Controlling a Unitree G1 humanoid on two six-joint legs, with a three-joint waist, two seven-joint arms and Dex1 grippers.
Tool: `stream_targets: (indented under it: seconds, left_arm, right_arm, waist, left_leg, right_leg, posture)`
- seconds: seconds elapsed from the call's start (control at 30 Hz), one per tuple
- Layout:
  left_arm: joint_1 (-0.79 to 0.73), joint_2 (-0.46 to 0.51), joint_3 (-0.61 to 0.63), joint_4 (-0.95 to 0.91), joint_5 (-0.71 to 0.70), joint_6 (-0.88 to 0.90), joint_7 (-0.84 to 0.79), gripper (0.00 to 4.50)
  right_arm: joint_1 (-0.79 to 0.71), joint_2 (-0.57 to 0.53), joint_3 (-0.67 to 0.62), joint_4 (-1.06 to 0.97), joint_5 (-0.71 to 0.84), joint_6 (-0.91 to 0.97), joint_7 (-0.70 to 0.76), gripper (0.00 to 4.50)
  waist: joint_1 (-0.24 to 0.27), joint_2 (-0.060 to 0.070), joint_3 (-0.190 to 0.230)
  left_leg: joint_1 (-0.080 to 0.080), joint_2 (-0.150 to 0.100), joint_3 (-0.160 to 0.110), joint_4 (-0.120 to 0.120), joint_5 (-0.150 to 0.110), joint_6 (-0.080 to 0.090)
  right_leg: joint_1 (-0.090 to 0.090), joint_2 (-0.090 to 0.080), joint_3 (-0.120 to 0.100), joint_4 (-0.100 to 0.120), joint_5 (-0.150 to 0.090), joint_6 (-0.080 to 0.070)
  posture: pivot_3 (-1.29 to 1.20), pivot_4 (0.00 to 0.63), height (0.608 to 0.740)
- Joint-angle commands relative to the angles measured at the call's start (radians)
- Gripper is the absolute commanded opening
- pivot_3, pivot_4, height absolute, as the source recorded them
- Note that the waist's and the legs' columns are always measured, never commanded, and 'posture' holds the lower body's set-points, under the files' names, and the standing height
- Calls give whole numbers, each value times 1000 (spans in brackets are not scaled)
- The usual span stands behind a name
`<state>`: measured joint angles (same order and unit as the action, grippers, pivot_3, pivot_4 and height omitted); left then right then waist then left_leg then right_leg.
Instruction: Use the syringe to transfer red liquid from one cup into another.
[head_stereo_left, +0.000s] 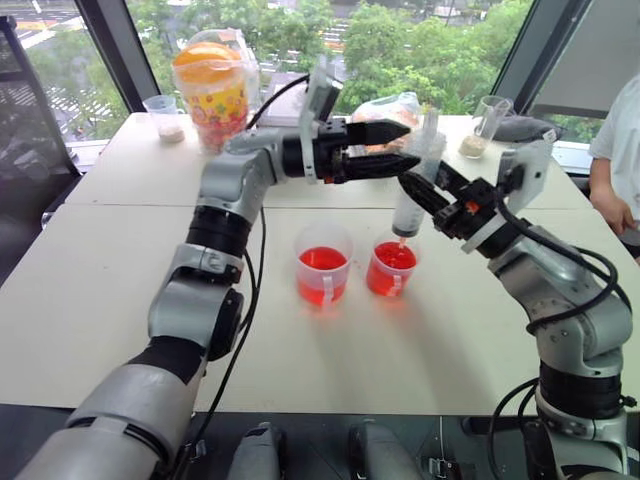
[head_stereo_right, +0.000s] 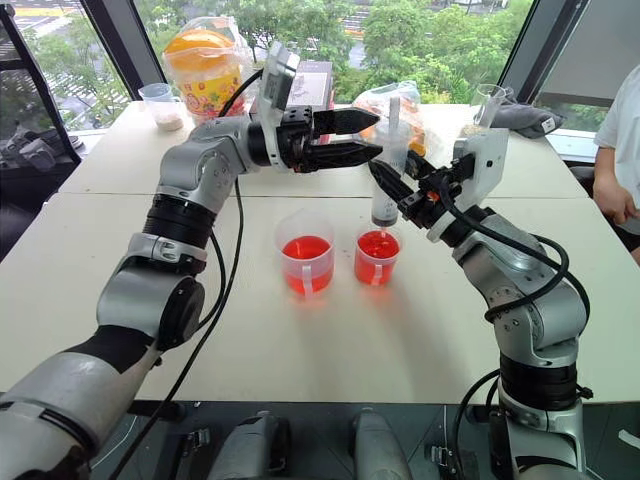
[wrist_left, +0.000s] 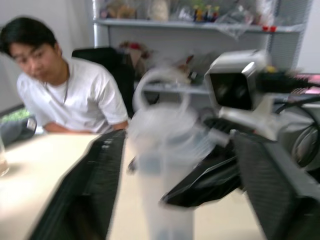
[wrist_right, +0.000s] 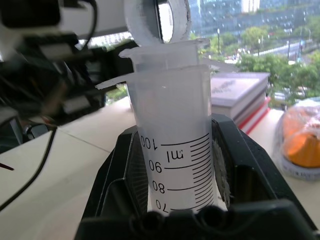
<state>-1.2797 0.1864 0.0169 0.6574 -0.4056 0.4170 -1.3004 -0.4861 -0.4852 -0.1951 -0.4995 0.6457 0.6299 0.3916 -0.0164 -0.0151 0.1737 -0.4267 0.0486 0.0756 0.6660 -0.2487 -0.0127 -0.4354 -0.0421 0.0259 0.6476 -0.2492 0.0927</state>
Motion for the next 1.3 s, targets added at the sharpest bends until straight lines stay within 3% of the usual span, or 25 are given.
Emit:
stream_targets:
  seconds: [0.03,0.43,0.6,0.7,0.8,0.97,1.07,1.3]
  left_arm:
    - [-25,67,62,-66,-47,29,17,4433]
    - [213,267,65,-373,-96,178,64,4433]
    - [317,306,65,-490,-120,242,98,4433]
    - [373,325,53,-533,-117,246,111,4433]
    - [415,327,49,-575,-129,256,129,4433]
    - [466,327,52,-641,-147,266,166,4433]
    - [500,331,61,-686,-165,282,198,4433]
    - [557,355,81,-762,-208,313,259,4433]
  right_arm:
    - [-15,4,-9,-48,20,-25,6,1387]
    - [-50,-33,-38,-15,47,66,-36,1387]
    - [-304,-193,-175,130,257,450,-149,1387]
    - [-451,-302,-180,300,293,707,-165,1387]
    - [-543,-400,-67,476,213,845,-133,1387]
    - [-575,-468,149,731,82,863,-8,1387]
    - [-581,-460,284,911,-23,820,69,1387]
    - [-619,-358,396,1221,-200,684,186,1387]
  waist:
    - [-1,0,0]
    - [4,0,0]
    - [3,0,0]
    - [3,0,0]
    - [3,0,0]
    - [2,0,0]
    - [1,0,0]
    - [-6,0,0]
  left_leg:
    - [0,0,0,0,0,0]
    - [0,0,1,1,0,0]
    - [0,0,2,1,0,0]
    - [1,0,1,0,0,0]
    - [1,0,1,-1,0,0]
    - [0,0,3,0,0,0]
    - [0,0,3,0,0,0]
    - [-2,0,4,0,0,0]
  right_leg:
    - [0,0,0,0,0,0]
    - [1,-2,0,0,0,0]
    - [0,-3,0,2,0,0]
    - [0,-3,0,2,0,0]
    - [0,-3,0,0,0,-1]
    - [-1,-3,2,-1,-1,-3]
    - [-1,-3,1,-1,0,-1]
    - [-4,-2,2,0,0,0]
  posture:
    - [0,150,740]
    - [0,150,740]
    - [0,150,740]
    - [0,150,740]
    - [0,150,740]
    - [0,150,740]
    - [0,150,740]
    - [0,150,740]
